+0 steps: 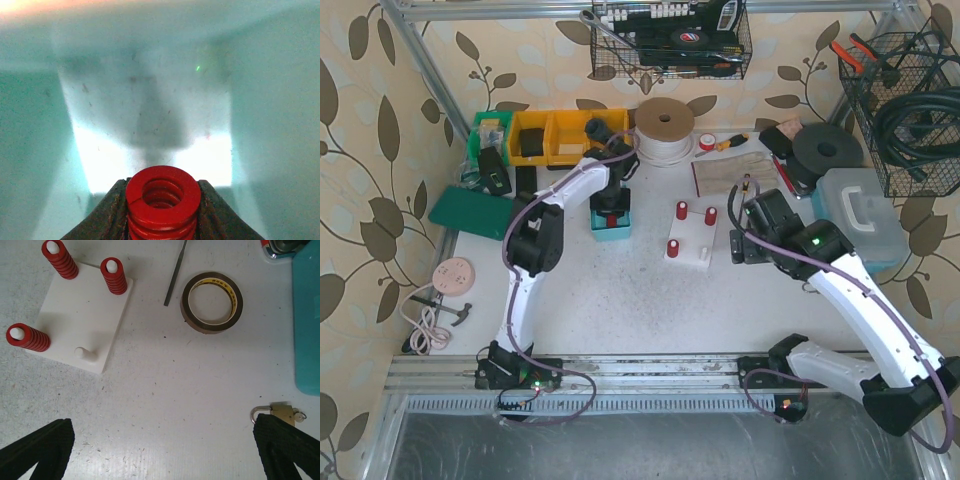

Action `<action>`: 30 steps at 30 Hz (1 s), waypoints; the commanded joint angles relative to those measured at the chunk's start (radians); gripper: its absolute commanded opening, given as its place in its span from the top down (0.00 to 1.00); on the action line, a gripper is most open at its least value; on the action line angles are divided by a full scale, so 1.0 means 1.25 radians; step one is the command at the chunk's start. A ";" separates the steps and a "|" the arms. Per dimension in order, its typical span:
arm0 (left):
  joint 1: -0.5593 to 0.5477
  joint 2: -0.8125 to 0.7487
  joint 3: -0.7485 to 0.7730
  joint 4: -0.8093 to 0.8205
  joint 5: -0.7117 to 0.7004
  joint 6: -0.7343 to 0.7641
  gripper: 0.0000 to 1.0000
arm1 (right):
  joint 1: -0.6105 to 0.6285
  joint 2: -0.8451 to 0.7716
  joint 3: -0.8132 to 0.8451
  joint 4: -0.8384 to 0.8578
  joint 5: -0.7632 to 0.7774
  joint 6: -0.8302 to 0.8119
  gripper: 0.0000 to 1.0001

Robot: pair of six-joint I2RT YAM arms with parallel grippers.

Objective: Install the large spring

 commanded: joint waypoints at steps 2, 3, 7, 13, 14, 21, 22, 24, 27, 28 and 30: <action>-0.001 -0.149 0.034 0.072 -0.031 0.075 0.95 | 0.002 -0.026 0.016 -0.023 -0.030 0.026 0.04; -0.001 -0.155 0.043 0.072 -0.025 0.082 0.95 | 0.002 -0.030 0.018 -0.025 -0.037 0.028 0.04; -0.003 -0.208 0.029 0.086 -0.002 0.097 0.97 | 0.002 -0.035 0.035 -0.032 -0.057 0.030 0.04; -0.024 -0.353 -0.072 0.213 0.009 0.177 1.00 | 0.002 -0.018 0.081 -0.047 -0.110 0.037 0.05; -0.027 -0.382 -0.093 0.242 0.019 0.194 1.00 | 0.002 -0.013 0.089 -0.051 -0.120 0.044 0.05; -0.063 -0.634 -0.432 0.569 0.170 0.317 1.00 | 0.002 0.001 0.116 -0.055 -0.161 0.053 0.06; -0.074 -0.667 -0.491 0.654 0.189 0.333 1.00 | 0.002 -0.007 0.100 -0.046 -0.155 0.054 0.06; -0.097 -0.745 -0.611 0.770 0.231 0.369 1.00 | 0.002 -0.039 0.045 0.015 -0.145 0.060 0.08; -0.153 -0.801 -0.724 0.849 0.247 0.437 1.00 | 0.001 -0.084 -0.005 0.102 -0.156 0.044 0.12; -0.174 -0.810 -0.755 0.865 0.249 0.465 1.00 | 0.000 -0.086 -0.003 0.111 -0.170 0.033 0.13; -0.216 -0.827 -0.803 0.886 0.250 0.510 1.00 | 0.001 -0.077 0.013 0.113 -0.218 0.009 0.16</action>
